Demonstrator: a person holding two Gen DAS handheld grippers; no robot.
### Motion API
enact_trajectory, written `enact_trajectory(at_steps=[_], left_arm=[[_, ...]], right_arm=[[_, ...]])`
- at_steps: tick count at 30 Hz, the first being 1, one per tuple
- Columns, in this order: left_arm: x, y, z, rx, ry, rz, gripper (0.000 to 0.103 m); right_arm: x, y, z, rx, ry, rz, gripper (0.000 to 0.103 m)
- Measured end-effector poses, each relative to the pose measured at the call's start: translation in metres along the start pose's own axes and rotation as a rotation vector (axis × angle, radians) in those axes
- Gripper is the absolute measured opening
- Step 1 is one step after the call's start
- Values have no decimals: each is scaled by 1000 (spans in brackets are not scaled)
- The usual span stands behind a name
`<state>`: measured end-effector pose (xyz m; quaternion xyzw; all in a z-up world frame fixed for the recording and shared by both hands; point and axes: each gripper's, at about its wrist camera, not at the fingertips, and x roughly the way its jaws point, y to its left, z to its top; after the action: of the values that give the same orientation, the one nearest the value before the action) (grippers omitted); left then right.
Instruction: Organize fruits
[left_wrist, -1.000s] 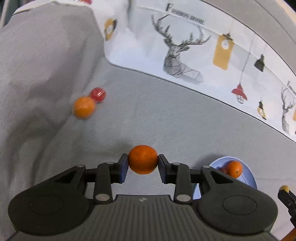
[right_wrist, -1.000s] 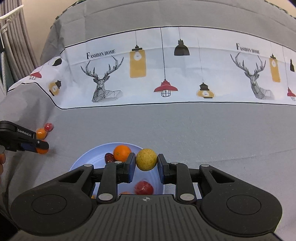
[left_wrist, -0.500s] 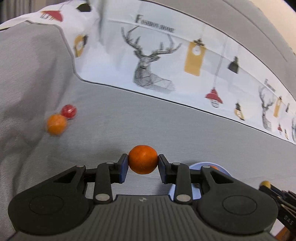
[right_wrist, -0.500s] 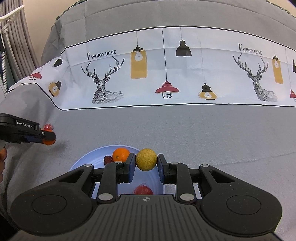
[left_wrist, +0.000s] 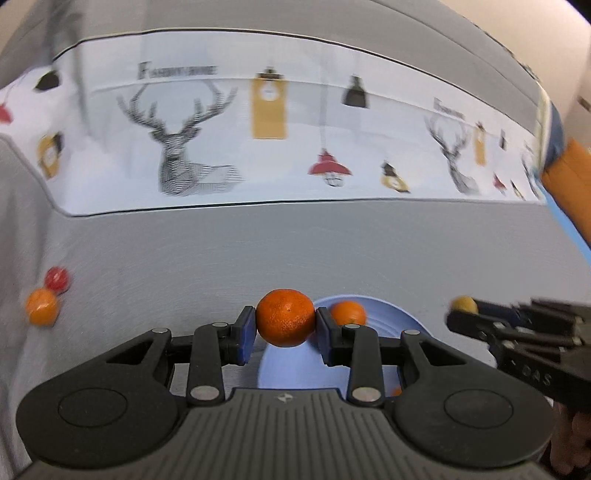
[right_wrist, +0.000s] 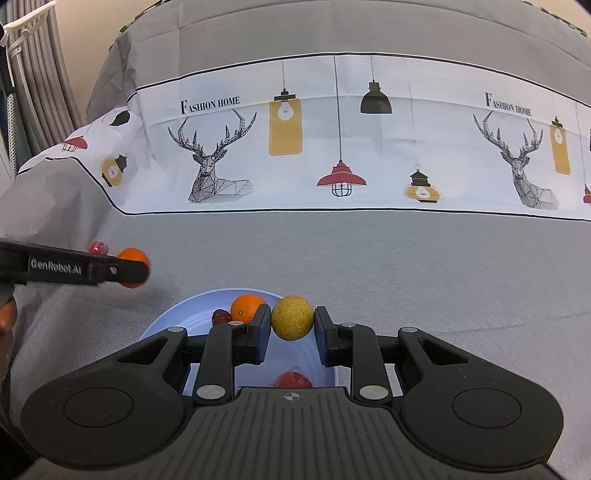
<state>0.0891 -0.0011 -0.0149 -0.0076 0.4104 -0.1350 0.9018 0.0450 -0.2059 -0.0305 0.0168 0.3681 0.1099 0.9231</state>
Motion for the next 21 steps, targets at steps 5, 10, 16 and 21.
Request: enact_trajectory(at_steps=[5,10,16,21], left_arm=[[4,-16,-5,68,4,-22,38],[7,-22,-7,98,4,-37,38],[7,-25,-7,115,1,-45,38],[7,-27,-9,133,4,-48,38]], right_arm=[[2,4,1,-14,-2,2,27],[4,7,2,-25,-5,3,27],[4,8,1,-33,-6,0,27],[5,9,0,-38,-4,1,27]])
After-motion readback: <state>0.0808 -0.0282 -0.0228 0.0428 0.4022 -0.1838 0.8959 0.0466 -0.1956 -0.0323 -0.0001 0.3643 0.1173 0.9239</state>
